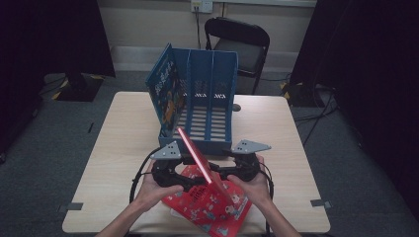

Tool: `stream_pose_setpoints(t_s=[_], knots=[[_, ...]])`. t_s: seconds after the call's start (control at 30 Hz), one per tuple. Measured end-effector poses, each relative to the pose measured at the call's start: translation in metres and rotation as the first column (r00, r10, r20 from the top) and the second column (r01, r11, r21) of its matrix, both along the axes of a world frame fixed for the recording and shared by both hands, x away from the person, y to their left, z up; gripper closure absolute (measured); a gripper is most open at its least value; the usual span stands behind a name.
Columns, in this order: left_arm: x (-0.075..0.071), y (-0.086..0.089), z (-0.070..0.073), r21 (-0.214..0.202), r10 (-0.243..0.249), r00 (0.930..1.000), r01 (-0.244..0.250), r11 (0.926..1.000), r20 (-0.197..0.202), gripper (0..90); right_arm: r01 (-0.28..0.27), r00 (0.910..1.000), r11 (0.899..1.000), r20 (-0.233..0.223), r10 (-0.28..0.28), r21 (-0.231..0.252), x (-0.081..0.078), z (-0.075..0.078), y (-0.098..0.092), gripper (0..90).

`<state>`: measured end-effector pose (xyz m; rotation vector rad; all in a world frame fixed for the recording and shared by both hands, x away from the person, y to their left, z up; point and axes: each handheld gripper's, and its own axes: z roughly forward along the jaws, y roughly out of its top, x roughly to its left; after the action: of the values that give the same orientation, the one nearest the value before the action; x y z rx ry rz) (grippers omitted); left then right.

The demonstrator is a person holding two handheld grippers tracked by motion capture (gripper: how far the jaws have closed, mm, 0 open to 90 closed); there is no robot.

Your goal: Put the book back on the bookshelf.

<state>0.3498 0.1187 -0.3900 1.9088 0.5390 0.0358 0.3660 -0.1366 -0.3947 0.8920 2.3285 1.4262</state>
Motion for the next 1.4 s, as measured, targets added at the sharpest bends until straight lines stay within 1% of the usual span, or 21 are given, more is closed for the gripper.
stream_pose_setpoints(t_s=[0.1, 0.17, 0.27, 0.4, 0.53, 0.63, 0.7, 0.8, 0.87, 1.0, 1.13, 1.2, 1.33, 1.4], knots=[[0.0, 0.001, 0.0, -0.005, 0.002, 1.0, -0.002, 1.0, 0.0, 22.6, -0.007, 1.0, 1.0, 0.001, 0.007, -0.003, -0.002, 0.001, -0.002, 29.3], [0.0, 0.001, 0.0, -0.01, 0.003, 1.0, -0.003, 0.9999, 0.001, 22.6, -0.01, 0.9999, 1.0, 0.011, 0.01, -0.002, -0.004, 0.003, -0.004, 29.9], [0.0, 0.001, 0.0, -0.01, 0.005, 1.0, -0.005, 0.9999, 0.0, 22.6, -0.018, 0.9996, 1.0, 0.024, 0.018, 0.008, -0.008, 0.007, -0.008, 30.3], [0.0, 0.001, 0.0, -0.008, 0.005, 1.0, -0.005, 1.0, 0.001, 22.6, -0.023, 0.9987, 1.0, 0.045, 0.023, 0.009, -0.017, 0.015, -0.017, 32.0], [0.0, 0.001, 0.0, -0.009, 0.005, 1.0, -0.005, 0.9999, 0.0, 22.6, -0.035, 0.9978, 0.999, 0.057, 0.033, 0.031, -0.032, 0.022, -0.03, 32.4], [-0.001, 0.001, 0.0, -0.008, 0.007, 1.0, -0.007, 0.9999, 0.001, 22.6, -0.045, 0.9968, 0.998, 0.068, 0.043, 0.038, -0.048, 0.025, -0.042, 32.1], [-0.001, 0.001, 0.001, -0.012, 0.007, 1.0, -0.007, 0.9999, -0.003, 22.6, -0.048, 0.9966, 0.998, 0.07, 0.045, 0.043, -0.057, 0.026, -0.047, 31.6], [-0.001, 0.001, 0.002, -0.01, 0.009, 0.9999, -0.009, 0.9999, -0.005, 23.0, -0.063, 0.9962, 0.997, 0.062, 0.061, 0.039, -0.069, 0.024, -0.05, 29.9], [-0.001, 0.001, 0.002, -0.02, 0.012, 0.9999, -0.012, 0.9997, -0.009, 23.0, -0.079, 0.9957, 0.996, 0.051, 0.077, 0.034, -0.077, 0.021, -0.05, 29.2], [-0.001, 0.001, 0.002, -0.024, 0.014, 0.9999, -0.014, 0.9996, -0.006, 23.0, -0.122, 0.9918, 0.992, 0.042, 0.121, 0.028, -0.086, 0.015, -0.049, 26.7], [-0.001, 0.0, 0.003, -0.024, 0.017, 0.9998, -0.017, 0.9996, -0.005, 23.0, -0.146, 0.9889, 0.989, 0.033, 0.145, 0.022, -0.086, 0.01, -0.038, 25.1], [-0.001, 0.0, 0.003, -0.025, 0.02, 0.9998, -0.02, 0.9995, -0.005, 23.0, -0.156, 0.9874, 0.988, 0.027, 0.156, 0.012, -0.081, 0.007, -0.029, 24.9], [-0.001, -0.001, 0.003, -0.026, 0.022, 0.9997, -0.022, 0.9994, -0.007, 23.0, -0.153, 0.9879, 0.988, 0.022, 0.153, -0.016, -0.068, 0.001, -0.01, 25.7], [-0.002, -0.001, 0.003, -0.031, 0.027, 0.9996, -0.027, 0.9992, -0.008, 23.1, -0.155, 0.9876, 0.987, 0.019, 0.156, -0.032, -0.064, -0.001, -0.004, 26.2]])
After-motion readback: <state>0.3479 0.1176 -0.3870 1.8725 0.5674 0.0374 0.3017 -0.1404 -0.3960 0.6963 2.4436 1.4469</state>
